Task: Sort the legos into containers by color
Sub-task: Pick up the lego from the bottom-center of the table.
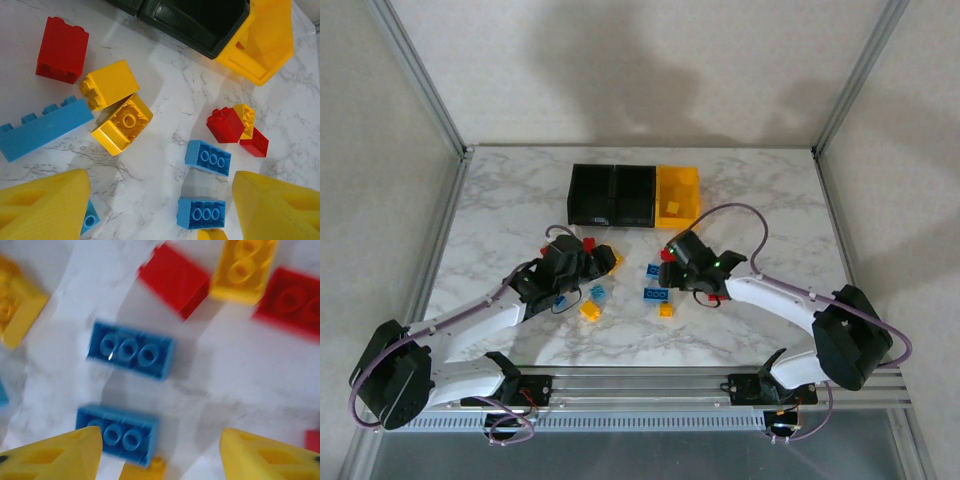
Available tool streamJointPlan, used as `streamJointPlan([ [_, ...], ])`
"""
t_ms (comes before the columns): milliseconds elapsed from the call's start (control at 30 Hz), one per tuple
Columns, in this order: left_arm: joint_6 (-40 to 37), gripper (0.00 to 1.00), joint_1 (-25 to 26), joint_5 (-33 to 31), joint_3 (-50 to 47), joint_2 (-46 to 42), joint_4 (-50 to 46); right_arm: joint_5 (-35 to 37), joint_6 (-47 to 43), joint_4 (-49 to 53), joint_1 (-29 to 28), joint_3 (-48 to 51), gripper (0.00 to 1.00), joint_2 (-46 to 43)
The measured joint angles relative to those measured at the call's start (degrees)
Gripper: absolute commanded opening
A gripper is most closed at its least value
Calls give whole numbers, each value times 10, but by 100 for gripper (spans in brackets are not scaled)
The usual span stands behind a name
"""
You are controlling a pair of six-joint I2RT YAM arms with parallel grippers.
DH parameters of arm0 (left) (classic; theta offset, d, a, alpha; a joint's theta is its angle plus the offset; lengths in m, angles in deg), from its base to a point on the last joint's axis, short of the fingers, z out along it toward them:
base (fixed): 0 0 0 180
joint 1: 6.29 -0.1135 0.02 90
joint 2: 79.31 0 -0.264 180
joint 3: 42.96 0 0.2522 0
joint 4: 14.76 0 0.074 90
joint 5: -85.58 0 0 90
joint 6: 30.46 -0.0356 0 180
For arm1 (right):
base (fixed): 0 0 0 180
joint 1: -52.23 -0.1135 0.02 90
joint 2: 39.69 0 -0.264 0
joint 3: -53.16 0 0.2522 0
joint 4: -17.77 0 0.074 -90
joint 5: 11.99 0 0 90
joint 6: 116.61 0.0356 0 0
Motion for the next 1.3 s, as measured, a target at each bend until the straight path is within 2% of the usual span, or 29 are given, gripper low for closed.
streamJointPlan([
  [167, 0, 77, 10, 10, -18, -9, 3, 1, 48, 6, -67, 12, 66, 2],
  [400, 2, 77, 11, 10, -49, -43, -3, 4, 87, 13, -101, 14, 64, 68],
  [600, 5, 77, 11, 10, -57, -44, 2, 6, 100, 21, -104, 10, 54, 102],
  [900, 7, 78, 11, 10, -68, -54, 4, 4, 110, 28, -104, 3, 28, 101],
  [1167, 8, 77, 11, 10, -68, -49, 14, 33, 101, 92, -104, -40, 27, 72],
  [1300, 8, 78, 11, 10, -65, -33, 19, 46, 65, 117, -75, -104, 28, 54],
])
